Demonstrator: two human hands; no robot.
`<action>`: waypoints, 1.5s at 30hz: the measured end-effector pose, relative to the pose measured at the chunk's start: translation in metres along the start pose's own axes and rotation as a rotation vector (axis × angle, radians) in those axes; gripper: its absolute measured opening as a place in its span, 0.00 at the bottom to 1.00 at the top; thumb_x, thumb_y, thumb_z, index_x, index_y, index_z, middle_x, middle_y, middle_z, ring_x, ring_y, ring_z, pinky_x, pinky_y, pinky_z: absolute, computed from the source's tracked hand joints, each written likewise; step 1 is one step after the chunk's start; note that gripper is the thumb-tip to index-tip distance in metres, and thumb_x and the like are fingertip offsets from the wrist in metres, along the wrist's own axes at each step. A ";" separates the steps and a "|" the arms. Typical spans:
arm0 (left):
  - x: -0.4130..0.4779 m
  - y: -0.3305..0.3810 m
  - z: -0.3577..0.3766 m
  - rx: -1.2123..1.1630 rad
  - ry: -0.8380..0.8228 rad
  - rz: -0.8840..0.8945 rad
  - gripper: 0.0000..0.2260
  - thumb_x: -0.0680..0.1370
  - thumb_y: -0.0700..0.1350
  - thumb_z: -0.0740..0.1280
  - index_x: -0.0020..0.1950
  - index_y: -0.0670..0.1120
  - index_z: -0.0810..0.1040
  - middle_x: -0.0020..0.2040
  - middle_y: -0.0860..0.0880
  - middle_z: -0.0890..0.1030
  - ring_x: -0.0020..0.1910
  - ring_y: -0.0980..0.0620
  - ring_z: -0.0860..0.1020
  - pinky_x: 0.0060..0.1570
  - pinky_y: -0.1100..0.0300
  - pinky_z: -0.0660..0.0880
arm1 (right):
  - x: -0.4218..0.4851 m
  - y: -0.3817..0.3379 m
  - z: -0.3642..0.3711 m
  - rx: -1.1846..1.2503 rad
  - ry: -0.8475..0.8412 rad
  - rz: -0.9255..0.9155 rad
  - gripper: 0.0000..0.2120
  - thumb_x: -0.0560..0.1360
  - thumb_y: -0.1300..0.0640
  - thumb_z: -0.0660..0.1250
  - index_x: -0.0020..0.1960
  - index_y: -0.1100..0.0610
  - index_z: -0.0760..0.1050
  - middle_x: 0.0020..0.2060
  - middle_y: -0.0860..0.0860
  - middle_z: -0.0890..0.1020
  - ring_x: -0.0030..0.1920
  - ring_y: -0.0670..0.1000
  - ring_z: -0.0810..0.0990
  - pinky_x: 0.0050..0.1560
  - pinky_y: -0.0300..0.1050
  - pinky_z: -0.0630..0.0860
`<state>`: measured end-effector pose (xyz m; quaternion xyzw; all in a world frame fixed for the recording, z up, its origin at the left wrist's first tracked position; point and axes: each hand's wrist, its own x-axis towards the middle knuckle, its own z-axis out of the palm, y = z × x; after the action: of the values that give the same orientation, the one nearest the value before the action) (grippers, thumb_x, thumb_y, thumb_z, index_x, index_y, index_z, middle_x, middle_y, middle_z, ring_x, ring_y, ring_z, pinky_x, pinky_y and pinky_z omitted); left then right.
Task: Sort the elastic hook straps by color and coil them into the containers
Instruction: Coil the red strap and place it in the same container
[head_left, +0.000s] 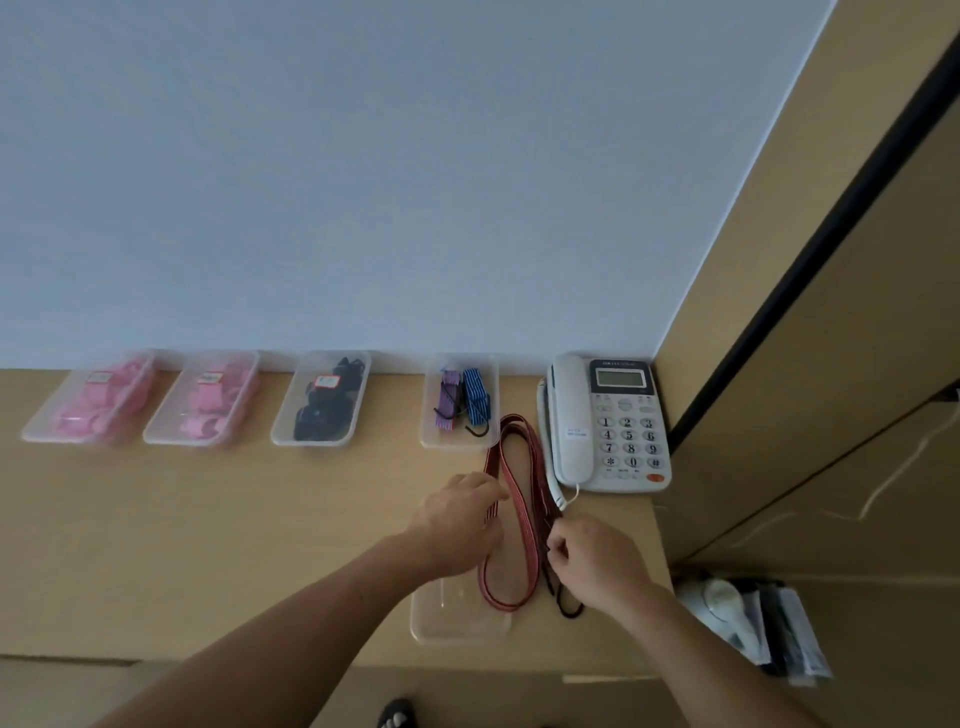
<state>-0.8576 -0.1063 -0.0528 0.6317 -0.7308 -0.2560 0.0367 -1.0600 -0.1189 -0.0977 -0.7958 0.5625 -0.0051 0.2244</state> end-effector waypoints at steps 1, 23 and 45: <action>0.002 0.001 -0.004 0.004 0.001 0.016 0.20 0.79 0.44 0.61 0.72 0.50 0.71 0.72 0.52 0.70 0.71 0.52 0.66 0.70 0.57 0.65 | -0.001 -0.002 -0.007 -0.001 0.030 0.002 0.04 0.77 0.50 0.64 0.49 0.48 0.76 0.46 0.44 0.78 0.45 0.47 0.79 0.43 0.40 0.72; 0.026 0.099 -0.200 -0.838 0.144 0.273 0.07 0.81 0.41 0.63 0.50 0.40 0.80 0.42 0.46 0.86 0.40 0.50 0.82 0.43 0.55 0.78 | -0.020 -0.083 -0.246 0.300 0.960 -0.462 0.05 0.72 0.65 0.74 0.47 0.58 0.83 0.47 0.45 0.82 0.46 0.40 0.81 0.47 0.29 0.75; -0.009 0.101 -0.249 -1.092 0.423 0.382 0.07 0.80 0.44 0.68 0.45 0.42 0.79 0.43 0.46 0.83 0.41 0.49 0.78 0.40 0.61 0.73 | -0.012 -0.133 -0.242 1.023 0.606 -0.193 0.04 0.77 0.56 0.70 0.51 0.55 0.79 0.41 0.49 0.86 0.42 0.47 0.85 0.47 0.43 0.81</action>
<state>-0.8535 -0.1726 0.2075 0.4165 -0.5713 -0.4512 0.5445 -1.0083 -0.1573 0.1710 -0.5974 0.4528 -0.5219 0.4071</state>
